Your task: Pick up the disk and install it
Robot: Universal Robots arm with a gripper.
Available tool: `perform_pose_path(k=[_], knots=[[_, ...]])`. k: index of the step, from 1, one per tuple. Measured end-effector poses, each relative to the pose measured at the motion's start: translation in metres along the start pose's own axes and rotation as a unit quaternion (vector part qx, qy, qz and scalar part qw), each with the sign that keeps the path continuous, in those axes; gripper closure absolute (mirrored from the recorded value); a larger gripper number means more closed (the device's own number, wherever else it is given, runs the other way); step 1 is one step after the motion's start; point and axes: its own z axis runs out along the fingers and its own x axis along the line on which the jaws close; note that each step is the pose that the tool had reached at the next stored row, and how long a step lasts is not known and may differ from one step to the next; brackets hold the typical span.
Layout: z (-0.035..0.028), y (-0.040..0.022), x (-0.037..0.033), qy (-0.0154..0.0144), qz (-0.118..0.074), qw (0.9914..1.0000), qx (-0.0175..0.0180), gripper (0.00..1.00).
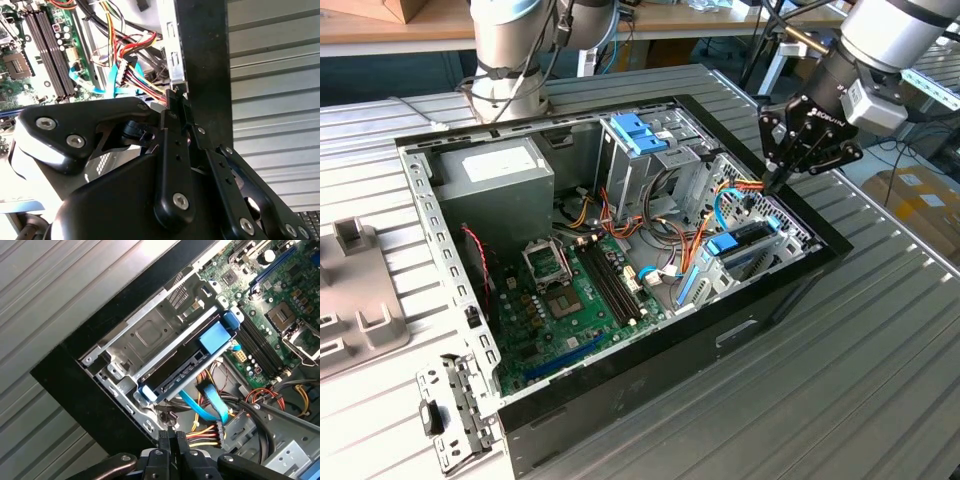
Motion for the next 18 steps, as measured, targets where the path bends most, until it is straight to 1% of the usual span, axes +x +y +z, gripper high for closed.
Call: perform_pose_path(k=[3, 9, 11, 13, 18], knots=[[0.0001, 0.0043, -0.0010, 0.0000, 0.000, 1.00000, 0.0000, 0.83], [0.0006, 0.0091, -0.0021, 0.0000, 0.000, 1.00000, 0.0000, 0.83], [0.0008, 0.0107, -0.0019, 0.0000, 0.000, 1.00000, 0.0000, 0.83], [0.0013, 0.0143, -0.0015, 0.0000, 0.001, 1.00000, 0.0001, 0.83], [0.0021, 0.0195, -0.0009, 0.0000, 0.002, 1.00000, 0.0001, 0.83]])
